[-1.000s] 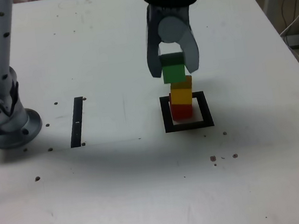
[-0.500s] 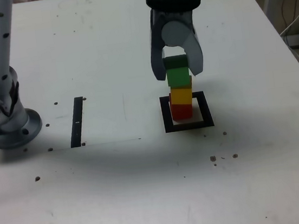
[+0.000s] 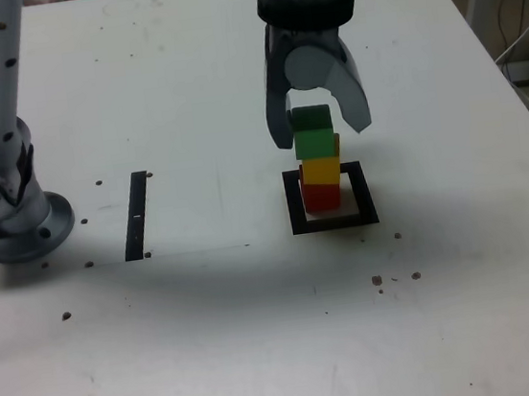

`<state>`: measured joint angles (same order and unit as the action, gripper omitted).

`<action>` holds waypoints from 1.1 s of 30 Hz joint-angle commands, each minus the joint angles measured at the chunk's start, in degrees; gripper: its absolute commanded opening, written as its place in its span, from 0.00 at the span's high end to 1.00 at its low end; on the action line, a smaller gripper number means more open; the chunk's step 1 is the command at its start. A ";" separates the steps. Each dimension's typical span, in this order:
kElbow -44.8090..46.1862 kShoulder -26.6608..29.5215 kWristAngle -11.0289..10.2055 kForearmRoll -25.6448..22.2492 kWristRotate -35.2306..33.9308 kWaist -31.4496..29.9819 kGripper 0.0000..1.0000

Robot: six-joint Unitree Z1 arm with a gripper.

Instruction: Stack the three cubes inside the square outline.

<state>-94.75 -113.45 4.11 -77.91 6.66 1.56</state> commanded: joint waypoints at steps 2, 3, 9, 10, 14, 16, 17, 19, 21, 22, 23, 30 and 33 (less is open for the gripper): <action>-0.40 0.40 0.00 0.21 -0.07 0.11 0.02; -0.52 0.46 -0.06 0.24 -0.07 0.11 0.02; -0.53 1.56 -0.69 0.01 -0.30 0.31 0.01; -0.46 1.97 -0.91 -0.11 -0.44 0.37 0.01; 0.10 3.98 -1.96 -0.70 -0.99 0.66 0.01; 0.65 5.05 -2.32 -0.97 -1.14 0.84 0.01; 1.03 5.60 -2.44 -1.09 -1.20 0.95 0.01; 2.00 6.81 -2.63 -1.33 -1.35 1.18 0.01; 3.19 8.23 -2.84 -1.57 -1.62 1.42 0.01; 3.89 9.01 -2.94 -1.69 -1.78 1.57 0.01; 4.90 10.09 -3.07 -1.85 -1.99 1.75 0.01; 11.56 15.95 -3.51 -2.22 -2.53 3.03 0.01; 14.79 18.29 -3.72 -2.23 -2.53 3.53 0.01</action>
<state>-81.12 -96.68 0.60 -80.01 4.24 4.82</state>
